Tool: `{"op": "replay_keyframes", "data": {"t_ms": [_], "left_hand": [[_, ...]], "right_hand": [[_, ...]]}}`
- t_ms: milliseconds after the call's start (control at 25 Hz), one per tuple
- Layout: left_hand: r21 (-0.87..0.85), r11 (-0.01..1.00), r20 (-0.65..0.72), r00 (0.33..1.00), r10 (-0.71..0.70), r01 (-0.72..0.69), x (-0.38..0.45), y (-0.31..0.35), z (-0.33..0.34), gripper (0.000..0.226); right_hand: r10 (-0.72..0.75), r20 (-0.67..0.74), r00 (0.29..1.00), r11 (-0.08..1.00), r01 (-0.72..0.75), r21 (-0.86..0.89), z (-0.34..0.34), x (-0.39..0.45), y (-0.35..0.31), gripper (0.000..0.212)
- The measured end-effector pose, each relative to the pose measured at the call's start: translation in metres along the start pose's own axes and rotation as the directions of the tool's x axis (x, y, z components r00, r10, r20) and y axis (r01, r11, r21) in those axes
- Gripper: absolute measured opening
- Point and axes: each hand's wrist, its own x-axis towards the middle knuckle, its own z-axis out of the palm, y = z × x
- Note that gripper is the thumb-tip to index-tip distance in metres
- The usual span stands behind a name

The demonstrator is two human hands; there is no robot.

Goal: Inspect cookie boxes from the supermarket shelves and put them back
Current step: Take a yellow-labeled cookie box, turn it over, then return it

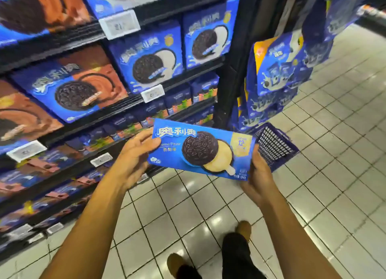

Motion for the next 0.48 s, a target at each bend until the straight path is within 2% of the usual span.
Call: {"op": "replay_keyframes", "data": {"t_ms": [80,200,240,400,480], "left_hand": [[0.061,0.994,0.024,0.995,-0.092,0.091,0.033,-0.026,0.041,0.042],[0.112,0.964,0.02,0.969,-0.244,0.241,0.081,-0.08,0.102,0.04],[0.131,0.95,0.001,0.958,-0.285,0.283,0.095,-0.099,0.118,0.038],[0.252,0.864,-0.112,0.9,-0.42,0.435,0.153,-0.196,0.181,0.039],[0.314,0.815,-0.16,0.873,-0.46,0.487,0.186,-0.246,0.197,0.037]], "right_hand": [[0.025,-0.13,0.991,0.999,-0.021,0.029,-0.048,0.019,-0.013,0.076],[0.06,-0.213,0.975,0.998,-0.052,0.044,-0.131,0.047,-0.018,0.051],[0.09,-0.219,0.972,0.996,-0.081,0.048,-0.156,0.054,-0.018,0.049],[0.23,-0.333,0.914,0.97,-0.243,0.004,-0.26,0.08,-0.006,0.055],[0.303,-0.385,0.872,0.946,-0.325,0.007,-0.307,0.1,0.013,0.033]]}}
